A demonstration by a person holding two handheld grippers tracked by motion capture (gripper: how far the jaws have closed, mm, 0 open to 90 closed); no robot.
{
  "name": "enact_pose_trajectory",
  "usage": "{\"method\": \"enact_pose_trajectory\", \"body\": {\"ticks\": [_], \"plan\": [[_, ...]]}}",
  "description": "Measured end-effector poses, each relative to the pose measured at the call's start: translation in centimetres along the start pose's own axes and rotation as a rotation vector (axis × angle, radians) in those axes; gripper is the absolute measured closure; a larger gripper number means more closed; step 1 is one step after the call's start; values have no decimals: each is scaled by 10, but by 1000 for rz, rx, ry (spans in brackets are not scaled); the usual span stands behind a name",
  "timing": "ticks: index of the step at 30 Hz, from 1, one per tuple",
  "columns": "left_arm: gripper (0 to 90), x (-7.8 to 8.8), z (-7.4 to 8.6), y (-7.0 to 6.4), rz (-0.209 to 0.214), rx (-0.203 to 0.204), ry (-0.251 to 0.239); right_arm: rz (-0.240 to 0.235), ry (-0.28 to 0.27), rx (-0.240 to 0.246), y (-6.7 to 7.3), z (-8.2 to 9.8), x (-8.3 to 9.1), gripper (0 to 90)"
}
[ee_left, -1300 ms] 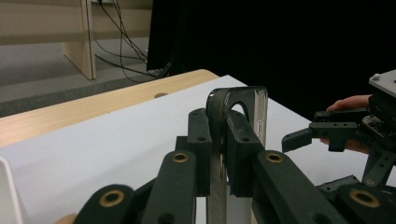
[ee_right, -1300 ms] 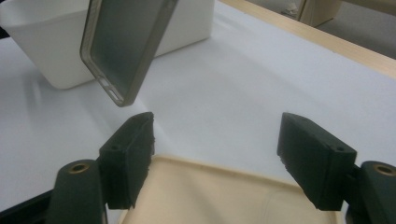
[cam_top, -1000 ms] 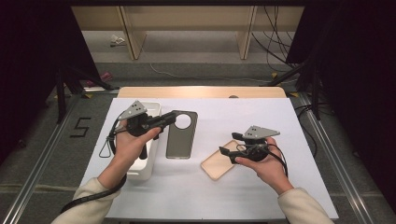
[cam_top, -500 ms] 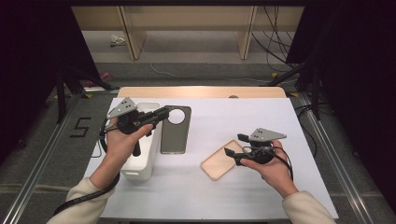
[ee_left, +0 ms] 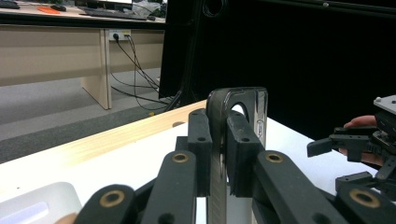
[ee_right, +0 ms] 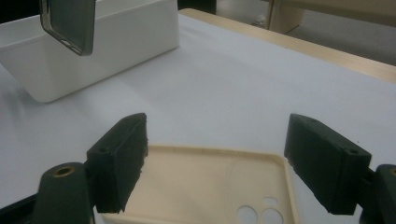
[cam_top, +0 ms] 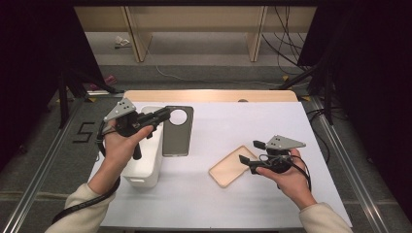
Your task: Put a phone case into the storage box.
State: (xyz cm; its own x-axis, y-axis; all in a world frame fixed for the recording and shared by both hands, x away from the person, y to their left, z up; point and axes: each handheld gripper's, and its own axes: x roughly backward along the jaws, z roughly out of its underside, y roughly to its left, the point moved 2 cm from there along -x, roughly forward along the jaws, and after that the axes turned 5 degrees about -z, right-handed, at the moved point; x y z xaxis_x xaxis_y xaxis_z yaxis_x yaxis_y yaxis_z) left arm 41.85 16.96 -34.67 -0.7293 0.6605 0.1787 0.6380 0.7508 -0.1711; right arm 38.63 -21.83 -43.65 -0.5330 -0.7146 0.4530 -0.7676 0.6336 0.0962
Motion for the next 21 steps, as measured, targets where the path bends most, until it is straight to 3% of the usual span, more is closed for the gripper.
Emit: {"method": "enact_pose_trajectory", "body": {"ticks": [12, 21], "plan": [[814, 5, -12, 16, -17, 1, -19, 15, -7, -17, -3, 6, 10, 221], [814, 4, -26, 33, -34, -25, -9, 34, -9, -27, -7, 10, 18, 221]]}}
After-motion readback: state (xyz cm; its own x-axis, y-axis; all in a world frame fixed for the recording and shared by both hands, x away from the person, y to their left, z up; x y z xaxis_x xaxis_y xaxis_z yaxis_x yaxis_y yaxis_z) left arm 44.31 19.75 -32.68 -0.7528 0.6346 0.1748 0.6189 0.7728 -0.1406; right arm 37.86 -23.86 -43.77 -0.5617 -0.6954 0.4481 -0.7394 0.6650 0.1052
